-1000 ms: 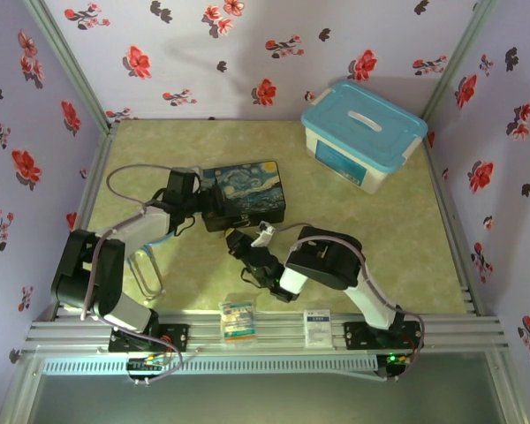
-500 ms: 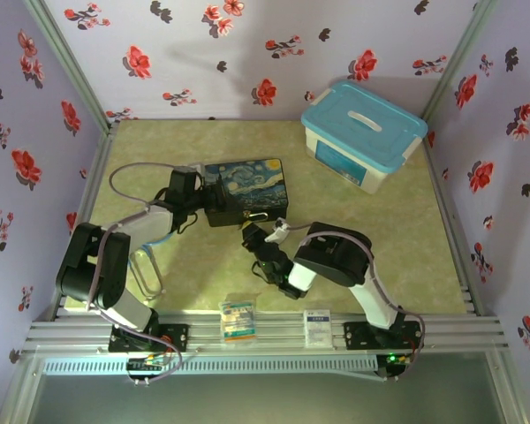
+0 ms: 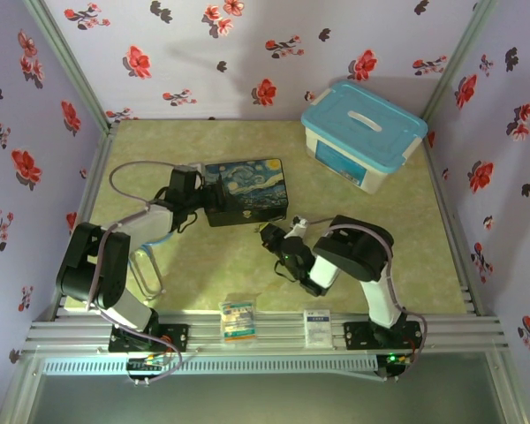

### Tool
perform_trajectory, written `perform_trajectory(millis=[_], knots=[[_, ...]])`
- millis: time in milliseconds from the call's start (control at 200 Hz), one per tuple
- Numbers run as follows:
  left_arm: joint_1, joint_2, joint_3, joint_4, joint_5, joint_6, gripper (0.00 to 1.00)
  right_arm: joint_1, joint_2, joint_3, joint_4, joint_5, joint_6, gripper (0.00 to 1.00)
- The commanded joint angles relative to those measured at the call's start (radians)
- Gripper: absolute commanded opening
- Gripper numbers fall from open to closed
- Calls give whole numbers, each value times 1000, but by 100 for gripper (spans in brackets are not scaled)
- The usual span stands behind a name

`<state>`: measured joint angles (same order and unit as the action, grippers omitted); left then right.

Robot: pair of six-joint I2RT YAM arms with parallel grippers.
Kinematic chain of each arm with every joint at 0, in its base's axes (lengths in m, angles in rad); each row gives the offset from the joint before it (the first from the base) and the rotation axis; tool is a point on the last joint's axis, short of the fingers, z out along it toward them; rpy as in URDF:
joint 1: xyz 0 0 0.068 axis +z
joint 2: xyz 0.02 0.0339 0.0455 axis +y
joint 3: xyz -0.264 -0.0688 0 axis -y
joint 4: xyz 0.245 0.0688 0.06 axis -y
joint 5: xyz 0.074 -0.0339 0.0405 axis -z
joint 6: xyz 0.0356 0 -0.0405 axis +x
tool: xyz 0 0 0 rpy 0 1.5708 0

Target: Unlock a padlock with a key

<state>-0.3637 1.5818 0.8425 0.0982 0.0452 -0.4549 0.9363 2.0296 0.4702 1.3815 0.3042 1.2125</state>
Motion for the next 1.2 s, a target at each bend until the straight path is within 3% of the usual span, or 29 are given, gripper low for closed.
perform_trajectory(millis=[0,270,370,660,855,980,1025,1095,1195], knots=[[17,57,1,-218,-47,61,60,-45,-35,-71,5,-242,47,0],[33,49,59,-259,-38,81,61,-159,-61,-207,-100,-491,134,0],[35,42,68,-271,-36,85,61,-190,-142,-207,-288,-568,99,0],[39,18,73,-285,-31,92,64,-266,-392,-53,-1099,-729,-155,0],[42,16,66,-278,-25,89,66,-350,-410,22,-1386,-790,-320,0],[56,35,75,-272,-28,83,72,-400,-445,75,-1584,-765,-447,12],[60,44,83,-269,-27,81,74,-427,-459,82,-1616,-768,-476,22],[61,57,96,-250,-11,78,74,-467,-463,98,-1659,-766,-516,24],[60,80,131,-253,19,75,75,-510,-442,136,-1718,-757,-575,35]])
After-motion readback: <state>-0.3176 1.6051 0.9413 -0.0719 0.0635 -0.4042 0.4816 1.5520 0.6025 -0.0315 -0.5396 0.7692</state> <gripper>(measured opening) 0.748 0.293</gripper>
